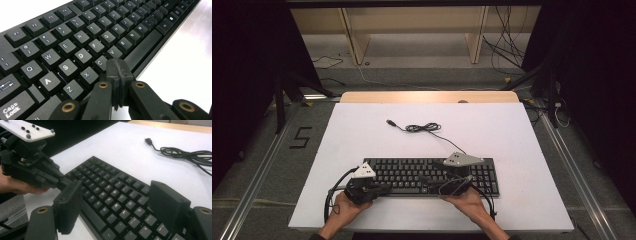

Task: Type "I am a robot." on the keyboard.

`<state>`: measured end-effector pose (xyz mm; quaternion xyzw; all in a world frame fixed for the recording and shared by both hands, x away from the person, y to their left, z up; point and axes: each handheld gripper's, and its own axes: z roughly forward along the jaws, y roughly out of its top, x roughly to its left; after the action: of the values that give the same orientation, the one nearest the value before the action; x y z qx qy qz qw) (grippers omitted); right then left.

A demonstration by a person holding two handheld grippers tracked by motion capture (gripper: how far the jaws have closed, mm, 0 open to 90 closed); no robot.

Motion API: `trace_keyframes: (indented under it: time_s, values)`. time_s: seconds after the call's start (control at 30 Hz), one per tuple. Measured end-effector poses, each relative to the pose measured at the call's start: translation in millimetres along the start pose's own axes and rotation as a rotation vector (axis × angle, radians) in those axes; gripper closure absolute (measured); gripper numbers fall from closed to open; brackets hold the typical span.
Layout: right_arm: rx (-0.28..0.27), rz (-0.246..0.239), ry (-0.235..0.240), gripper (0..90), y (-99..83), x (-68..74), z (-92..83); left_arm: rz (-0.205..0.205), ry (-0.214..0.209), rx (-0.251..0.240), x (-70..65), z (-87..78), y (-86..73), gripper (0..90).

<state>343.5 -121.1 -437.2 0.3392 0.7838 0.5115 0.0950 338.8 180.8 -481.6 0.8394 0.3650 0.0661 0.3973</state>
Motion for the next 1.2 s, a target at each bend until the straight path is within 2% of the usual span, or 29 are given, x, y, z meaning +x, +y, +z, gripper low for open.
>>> trace_keyframes:
  time_s: [0.1,0.2,0.3,0.4,0.47,0.6,0.77,1.0,1.2]
  values:
    - [-0.001,0.0,0.0,28.7,0.1,0.2,-0.1,0.011,0.01,-0.011,-1.2,-2.3,1.1,86.0]
    - [0.0,0.0,0.0,28.7,0.0,-0.1,0.1,0.008,0.012,-0.046,-0.7,-6.6,2.4,82.4]
    - [-0.002,0.0,0.0,28.7,0.0,-0.2,0.0,-0.01,0.021,-0.087,1.6,-11.7,3.2,72.3]
    - [-0.004,0.001,0.0,28.7,0.1,0.0,-0.2,-0.03,0.02,-0.135,4.1,-17.1,3.5,66.4]
    - [-0.005,0.0,0.0,28.7,0.1,0.2,-0.2,-0.053,0.033,-0.16,6.4,-20.2,4.0,57.1]
    - [-0.004,-0.002,0.002,28.5,0.0,0.3,0.0,-0.102,0.046,-0.219,12.9,-27.5,3.8,47.8]
    - [-0.003,-0.002,0.003,28.3,-0.1,0.4,0.3,-0.158,0.064,-0.275,21.5,-35.9,2.1,41.1]
    - [0.001,0.001,0.006,28.1,-0.2,0.8,0.7,-0.211,0.092,-0.3,29.1,-40.4,0.1,37.0]
    - [0.003,0.0,0.005,28.0,-0.2,0.8,0.7,-0.228,0.122,-0.288,32.0,-40.5,-0.5,33.4]
